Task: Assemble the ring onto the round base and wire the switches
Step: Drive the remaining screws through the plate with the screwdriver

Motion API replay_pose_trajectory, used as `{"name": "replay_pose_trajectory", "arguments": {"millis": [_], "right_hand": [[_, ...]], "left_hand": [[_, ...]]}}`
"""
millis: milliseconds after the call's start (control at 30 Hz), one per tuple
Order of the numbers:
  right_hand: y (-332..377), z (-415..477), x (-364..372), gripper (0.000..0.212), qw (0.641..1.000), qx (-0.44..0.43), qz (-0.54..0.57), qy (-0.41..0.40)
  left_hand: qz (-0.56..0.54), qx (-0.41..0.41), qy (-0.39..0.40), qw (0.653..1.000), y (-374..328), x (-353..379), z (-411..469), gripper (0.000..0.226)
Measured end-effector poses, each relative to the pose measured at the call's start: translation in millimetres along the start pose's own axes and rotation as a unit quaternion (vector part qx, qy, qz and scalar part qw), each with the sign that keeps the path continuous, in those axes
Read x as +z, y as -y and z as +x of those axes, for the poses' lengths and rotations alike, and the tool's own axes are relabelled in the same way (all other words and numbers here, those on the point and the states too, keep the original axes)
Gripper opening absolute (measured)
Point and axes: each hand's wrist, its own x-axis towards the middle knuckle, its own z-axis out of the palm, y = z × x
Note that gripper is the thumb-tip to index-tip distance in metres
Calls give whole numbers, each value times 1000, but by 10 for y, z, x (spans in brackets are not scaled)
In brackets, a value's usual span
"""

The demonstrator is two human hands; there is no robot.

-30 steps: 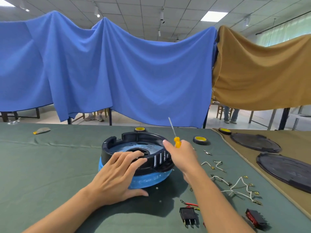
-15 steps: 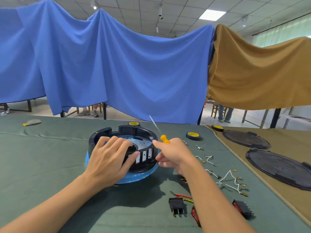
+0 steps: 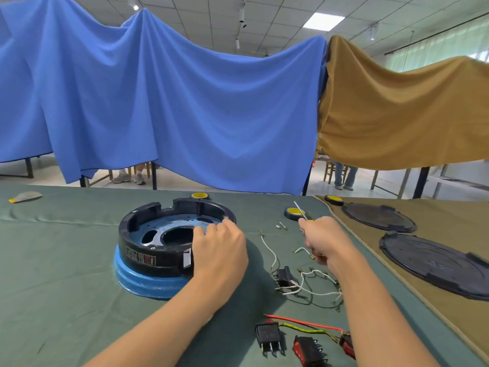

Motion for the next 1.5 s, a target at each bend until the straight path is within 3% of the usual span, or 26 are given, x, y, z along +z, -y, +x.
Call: {"name": "replay_pose_trajectory", "arguments": {"millis": [133,200,300,433,567,667,767,867,1100,1500], "right_hand": [[9,24,35,30,990,-29,-141,-14],[42,3,49,29,969,-31,-241,-38],[114,-75,103,23,950,-39,-311,-3],[164,-166,213,25,950,-57,-303,45],[182,-27,245,8,954,-49,-294,-40],[254,219,209,12,961,-60,-268,-37],[205,454,232,8,969,-82,-233,-15],[54,617,297,17,960,-97,-261,-12],[5,770,529,12,935,-134,-325,-51],[-37,1015,749,21,918,-92,-367,-117]], "left_hand": [[14,90,-49,995,200,6,-10,25],[21,121,-60,991,316,61,-21,25],[7,150,-92,984,502,98,-29,18],[2,142,-144,979,591,79,-101,21],[3,101,-185,978,510,133,-170,19],[-5,102,-207,973,520,186,-144,16],[-18,92,-213,973,519,229,-150,15],[-34,78,-223,971,517,239,-157,18],[-24,68,-215,974,491,217,-145,26],[-35,62,-195,978,459,206,-149,28]]}}
